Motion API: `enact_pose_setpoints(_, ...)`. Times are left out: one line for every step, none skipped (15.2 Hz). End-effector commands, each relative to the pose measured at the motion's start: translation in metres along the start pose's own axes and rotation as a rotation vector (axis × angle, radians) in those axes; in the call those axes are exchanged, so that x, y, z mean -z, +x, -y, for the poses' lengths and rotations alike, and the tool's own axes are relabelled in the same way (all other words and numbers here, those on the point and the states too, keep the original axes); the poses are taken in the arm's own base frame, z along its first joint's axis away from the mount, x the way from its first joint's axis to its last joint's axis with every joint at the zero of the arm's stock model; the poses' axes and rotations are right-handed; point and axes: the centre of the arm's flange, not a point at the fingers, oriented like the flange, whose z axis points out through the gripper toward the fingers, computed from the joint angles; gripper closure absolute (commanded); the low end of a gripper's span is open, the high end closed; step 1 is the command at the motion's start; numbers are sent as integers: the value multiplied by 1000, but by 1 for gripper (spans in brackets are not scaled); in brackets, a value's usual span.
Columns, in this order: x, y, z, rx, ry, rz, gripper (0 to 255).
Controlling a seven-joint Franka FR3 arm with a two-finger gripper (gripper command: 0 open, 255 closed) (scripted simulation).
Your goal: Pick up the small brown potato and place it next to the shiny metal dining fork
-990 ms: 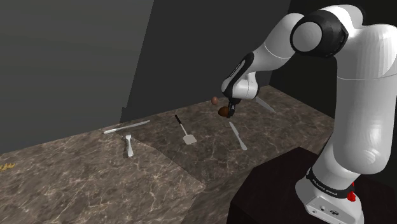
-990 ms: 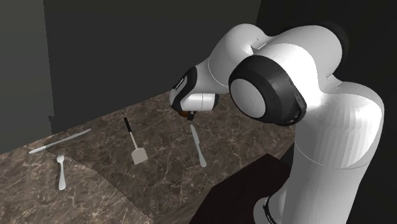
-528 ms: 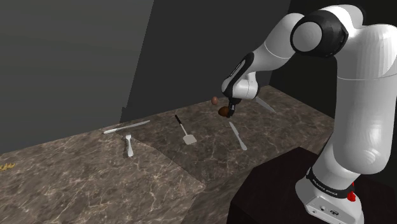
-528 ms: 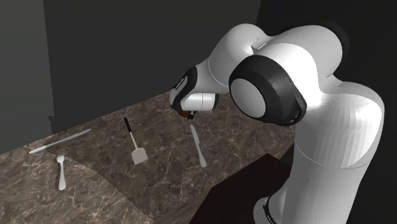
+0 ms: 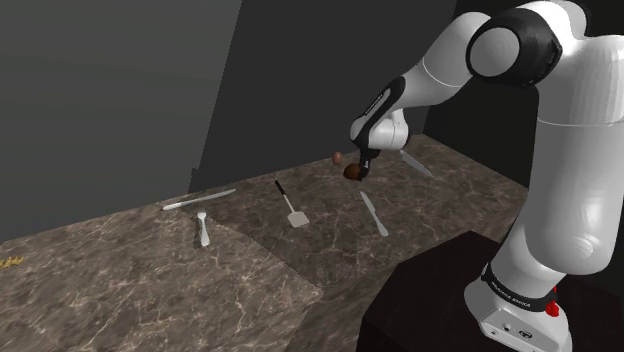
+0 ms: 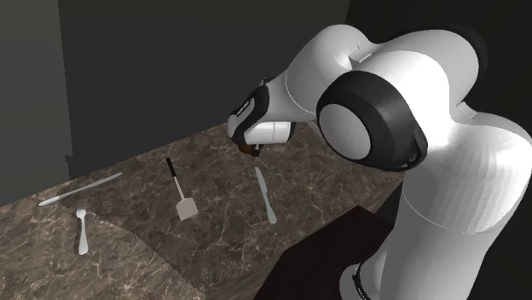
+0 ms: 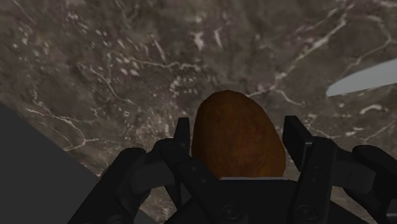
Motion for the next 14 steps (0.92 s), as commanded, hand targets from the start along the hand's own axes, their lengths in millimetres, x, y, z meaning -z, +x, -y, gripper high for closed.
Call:
enact_pose_setpoints(9,3,-1,0,0,0,255)
enact_pose_setpoints(14,4,-2,0,0,0,255)
enact_pose_setpoints(19,5,-3,0,0,0,255)
enact_pose_setpoints(25,6,-4,0,0,0,255)
enact_pose_setpoints(30,7,-4,0,0,0,255)
enact_pose_setpoints(35,8,-5,0,0,0,255)
enact_pose_setpoints(40,9,-6,0,0,0,255)
enact_pose_setpoints(45,11,-7,0,0,0,255)
enact_pose_setpoints(50,12,-8,0,0,0,255)
enact_pose_setpoints(55,13,-8,0,0,0,255)
enact_pose_setpoints(60,14,-9,0,0,0,255)
enact_pose_setpoints(65,15,-10,0,0,0,255)
enact_pose_setpoints(70,16,-11,0,0,0,255)
enact_pose_setpoints(75,18,-12,0,0,0,255)
